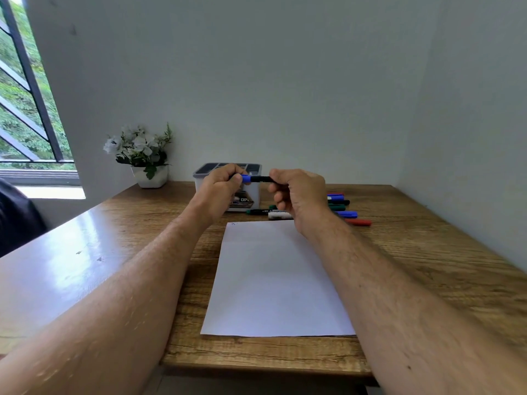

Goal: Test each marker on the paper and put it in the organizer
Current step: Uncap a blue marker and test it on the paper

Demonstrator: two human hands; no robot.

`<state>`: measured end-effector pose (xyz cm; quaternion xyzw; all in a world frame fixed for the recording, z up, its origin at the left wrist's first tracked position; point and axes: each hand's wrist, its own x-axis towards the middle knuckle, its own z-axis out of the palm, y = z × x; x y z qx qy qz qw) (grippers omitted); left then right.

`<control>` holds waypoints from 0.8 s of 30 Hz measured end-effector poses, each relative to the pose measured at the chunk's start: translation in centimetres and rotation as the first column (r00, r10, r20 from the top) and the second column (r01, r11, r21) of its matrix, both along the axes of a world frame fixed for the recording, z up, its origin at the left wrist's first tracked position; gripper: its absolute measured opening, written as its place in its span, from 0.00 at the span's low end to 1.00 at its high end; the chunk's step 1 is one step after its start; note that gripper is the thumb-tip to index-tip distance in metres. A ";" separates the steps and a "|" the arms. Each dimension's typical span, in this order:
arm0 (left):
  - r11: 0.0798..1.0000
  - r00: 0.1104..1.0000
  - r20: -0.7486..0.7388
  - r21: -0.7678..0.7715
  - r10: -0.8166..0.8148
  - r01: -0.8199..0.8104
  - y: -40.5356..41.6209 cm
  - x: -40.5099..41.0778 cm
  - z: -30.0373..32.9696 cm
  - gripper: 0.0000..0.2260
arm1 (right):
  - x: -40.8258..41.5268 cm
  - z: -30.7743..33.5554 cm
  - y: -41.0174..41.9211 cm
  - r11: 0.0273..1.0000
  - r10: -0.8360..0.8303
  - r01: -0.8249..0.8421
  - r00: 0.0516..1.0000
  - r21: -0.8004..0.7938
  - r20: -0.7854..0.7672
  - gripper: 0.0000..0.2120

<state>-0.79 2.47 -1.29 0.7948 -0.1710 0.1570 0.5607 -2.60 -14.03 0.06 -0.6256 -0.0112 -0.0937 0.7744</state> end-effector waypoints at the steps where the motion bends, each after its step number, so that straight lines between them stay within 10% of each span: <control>1: 0.999 1.000 0.005 0.040 0.013 -0.013 0.2 0.0 0.0 0.12 | 0.0 0.0 0.0 1.000 -0.003 0.003 1.000 -0.021 -0.026 0.04; 18: 0.963 0.993 0.042 0.243 0.109 -0.116 -0.7 0.0 -0.3 0.10 | -0.2 -0.6 -0.2 1.000 0.009 -0.005 0.985 0.022 -0.175 0.06; 24: 0.995 0.998 -0.018 -0.087 0.056 -0.058 -0.8 -0.1 -0.1 0.09 | 0.0 -0.4 0.1 0.999 0.033 -0.034 0.993 -0.011 -0.112 0.07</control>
